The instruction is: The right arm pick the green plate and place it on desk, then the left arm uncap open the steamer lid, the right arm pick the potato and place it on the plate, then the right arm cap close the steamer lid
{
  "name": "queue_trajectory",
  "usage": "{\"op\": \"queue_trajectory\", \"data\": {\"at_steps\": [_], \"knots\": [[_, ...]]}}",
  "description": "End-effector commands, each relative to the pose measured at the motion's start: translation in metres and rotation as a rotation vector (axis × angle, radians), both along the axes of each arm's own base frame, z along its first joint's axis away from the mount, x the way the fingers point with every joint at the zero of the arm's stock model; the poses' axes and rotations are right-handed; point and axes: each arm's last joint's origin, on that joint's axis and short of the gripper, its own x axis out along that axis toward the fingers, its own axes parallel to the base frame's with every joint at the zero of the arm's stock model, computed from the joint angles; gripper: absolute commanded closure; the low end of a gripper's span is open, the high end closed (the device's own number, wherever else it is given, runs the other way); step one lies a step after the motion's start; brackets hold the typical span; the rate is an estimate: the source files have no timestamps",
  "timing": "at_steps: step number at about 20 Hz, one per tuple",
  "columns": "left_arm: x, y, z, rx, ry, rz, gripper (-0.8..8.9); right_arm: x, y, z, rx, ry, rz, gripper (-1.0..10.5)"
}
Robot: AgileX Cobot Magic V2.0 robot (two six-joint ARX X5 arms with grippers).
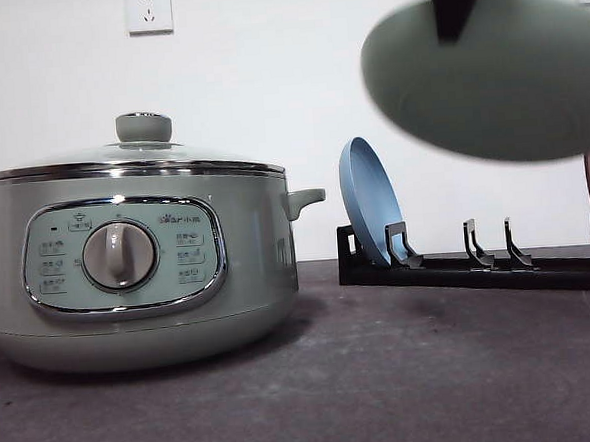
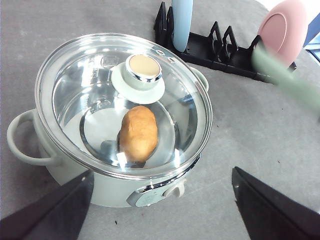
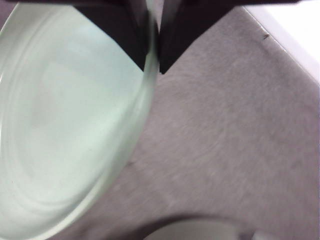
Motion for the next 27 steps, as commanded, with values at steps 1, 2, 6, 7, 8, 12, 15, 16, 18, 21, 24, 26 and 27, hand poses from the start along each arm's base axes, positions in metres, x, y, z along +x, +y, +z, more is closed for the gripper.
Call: {"op": "queue_trajectory", "data": {"at_steps": [1, 2, 6, 7, 8, 12, 15, 16, 18, 21, 24, 26, 27], "knots": [[0.0, 0.0, 0.008, 0.004, -0.041, -0.013, 3.71, -0.013, 0.018, -0.024, -0.026, -0.015, 0.023, 9.4], [0.0, 0.0, 0.008, 0.004, -0.04, -0.013, 3.71, -0.02, 0.024, -0.036, -0.034, -0.007, 0.044, 9.4], [0.0, 0.0, 0.008, 0.004, -0.04, -0.013, 3.71, -0.041, 0.04, -0.074, -0.062, 0.017, 0.1, 9.4], [0.0, 0.0, 0.008, 0.004, -0.04, -0.013, 3.71, -0.044, 0.043, -0.081, -0.075, 0.011, 0.102, 9.3], [0.0, 0.0, 0.008, 0.004, -0.04, -0.013, 3.71, -0.048, 0.045, -0.09, -0.099, 0.002, 0.111, 9.3], [0.0, 0.0, 0.008, 0.004, -0.04, -0.013, 3.71, -0.053, 0.056, -0.122, -0.182, -0.01, 0.13, 9.3], [0.0, 0.0, 0.008, 0.004, -0.04, -0.013, 3.71, -0.053, 0.063, -0.145, -0.235, 0.0, 0.124, 9.4], [0.0, 0.0, 0.008, 0.004, -0.04, -0.013, 3.71, -0.052, 0.065, -0.152, -0.245, 0.007, 0.121, 9.3], [0.0, 0.0, 0.008, 0.004, -0.04, -0.013, 3.71, -0.052, 0.068, -0.163, -0.248, 0.037, 0.111, 9.3], [0.0, 0.0, 0.008, 0.004, -0.04, -0.013, 3.71, -0.053, 0.068, -0.176, -0.225, 0.082, 0.099, 9.2], [0.0, 0.0, 0.008, 0.004, -0.04, -0.013, 3.71, -0.054, 0.068, -0.179, -0.206, 0.089, 0.087, 6.9], [0.0, 0.0, 0.008, 0.004, -0.04, -0.013, 3.71, -0.053, 0.069, -0.179, -0.196, 0.085, 0.086, 6.5], [0.0, 0.0, 0.008, 0.004, -0.04, -0.013, 3.71, -0.053, 0.069, -0.179, -0.196, 0.085, 0.087, 6.5]]}}
